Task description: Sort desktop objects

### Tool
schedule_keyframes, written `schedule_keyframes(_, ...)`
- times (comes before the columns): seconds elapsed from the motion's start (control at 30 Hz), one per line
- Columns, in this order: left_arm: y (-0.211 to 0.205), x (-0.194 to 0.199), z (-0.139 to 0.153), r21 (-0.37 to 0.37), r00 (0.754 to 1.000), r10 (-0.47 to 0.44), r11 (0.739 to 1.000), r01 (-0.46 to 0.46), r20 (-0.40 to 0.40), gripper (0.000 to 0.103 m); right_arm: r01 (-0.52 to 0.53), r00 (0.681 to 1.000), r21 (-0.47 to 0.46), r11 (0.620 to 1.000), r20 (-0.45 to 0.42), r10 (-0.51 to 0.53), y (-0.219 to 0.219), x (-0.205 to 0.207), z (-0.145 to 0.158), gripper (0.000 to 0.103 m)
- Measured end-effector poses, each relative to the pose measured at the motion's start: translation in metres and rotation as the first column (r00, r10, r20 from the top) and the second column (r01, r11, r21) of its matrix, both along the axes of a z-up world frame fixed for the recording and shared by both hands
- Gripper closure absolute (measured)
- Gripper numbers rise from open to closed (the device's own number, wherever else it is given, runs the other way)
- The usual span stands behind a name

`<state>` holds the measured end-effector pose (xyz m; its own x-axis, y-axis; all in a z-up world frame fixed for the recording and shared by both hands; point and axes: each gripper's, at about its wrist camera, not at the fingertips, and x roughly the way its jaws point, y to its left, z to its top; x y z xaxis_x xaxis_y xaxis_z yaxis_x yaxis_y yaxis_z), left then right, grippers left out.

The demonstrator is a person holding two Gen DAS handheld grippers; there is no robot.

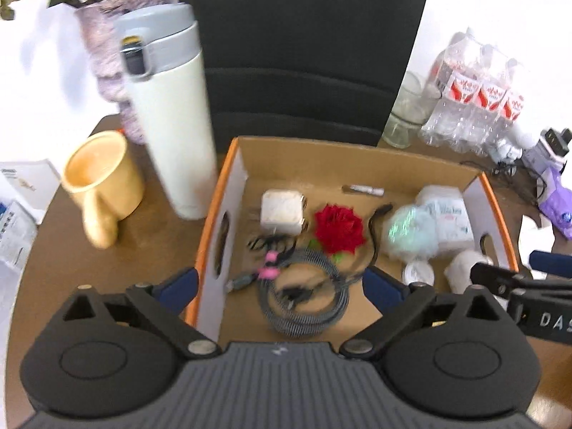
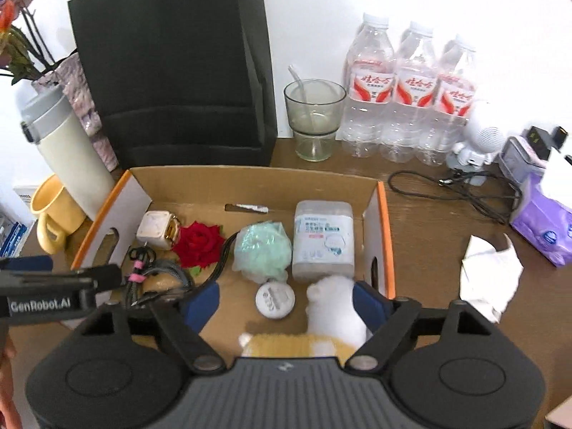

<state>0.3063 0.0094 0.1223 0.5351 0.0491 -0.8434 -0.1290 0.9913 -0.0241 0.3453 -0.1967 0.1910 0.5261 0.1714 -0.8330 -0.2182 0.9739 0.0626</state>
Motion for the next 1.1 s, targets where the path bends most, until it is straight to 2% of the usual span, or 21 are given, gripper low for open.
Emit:
schedule_keyframes(0.13,-0.001,-0.03,0.003,0.029,1.0,0.002,1.0,-0.002,-0.005,0.0,0.024,0.999,-0.016,1.0,0.026,-0.024,0.0,-0.025,0.008,0.018)
schedule_keyframes(0.2,-0.004,-0.049,0.003,0.04,1.0,-0.005,0.999,0.004,0.021,0.0,0.037,0.997,-0.001,0.999,0.064,-0.037,-0.001,-0.041,0.008,0.016)
schedule_keyframes(0.3,-0.007,-0.082,0.002,0.08,0.992,-0.011,0.997,0.001,0.122,0.0,0.055,0.988,0.025,0.998,0.14,-0.058,-0.003,-0.067,0.003,0.013)
schedule_keyframes(0.4,-0.011,-0.115,-0.004,0.137,0.971,-0.028,0.991,-0.005,0.238,0.0,0.056,0.969,0.036,0.998,0.237,-0.063,-0.005,-0.099,-0.004,0.013)
schedule_keyframes(0.53,-0.018,-0.158,-0.019,0.182,0.932,-0.088,0.983,0.024,0.35,0.0,0.035,0.926,0.063,0.997,0.373,-0.056,-0.009,-0.145,-0.014,0.012)
schedule_keyframes(0.6,-0.02,-0.175,-0.025,0.173,0.921,-0.08,0.985,0.014,0.382,0.0,0.028,0.905,0.067,0.997,0.423,-0.054,-0.011,-0.166,-0.02,0.01)
schedule_keyframes(0.7,-0.018,-0.2,-0.037,0.136,0.908,-0.053,0.991,-0.004,0.415,0.0,0.032,0.896,0.09,0.995,0.439,-0.069,-0.016,-0.191,-0.031,0.009)
schedule_keyframes(0.83,-0.016,-0.234,-0.047,0.096,0.898,-0.037,0.995,-0.006,0.439,0.0,0.023,0.905,0.11,0.994,0.421,-0.067,-0.023,-0.223,-0.052,0.008)
schedule_keyframes(0.97,-0.021,-0.266,-0.061,0.133,0.893,-0.081,0.991,0.024,0.442,0.0,0.042,0.909,0.092,0.995,0.41,-0.076,-0.025,-0.256,-0.077,0.008)
schedule_keyframes(1.1,-0.018,-0.303,-0.076,0.09,0.894,-0.072,0.995,0.035,0.442,0.0,0.048,0.926,0.129,0.99,0.366,-0.093,-0.035,-0.286,-0.099,0.008)
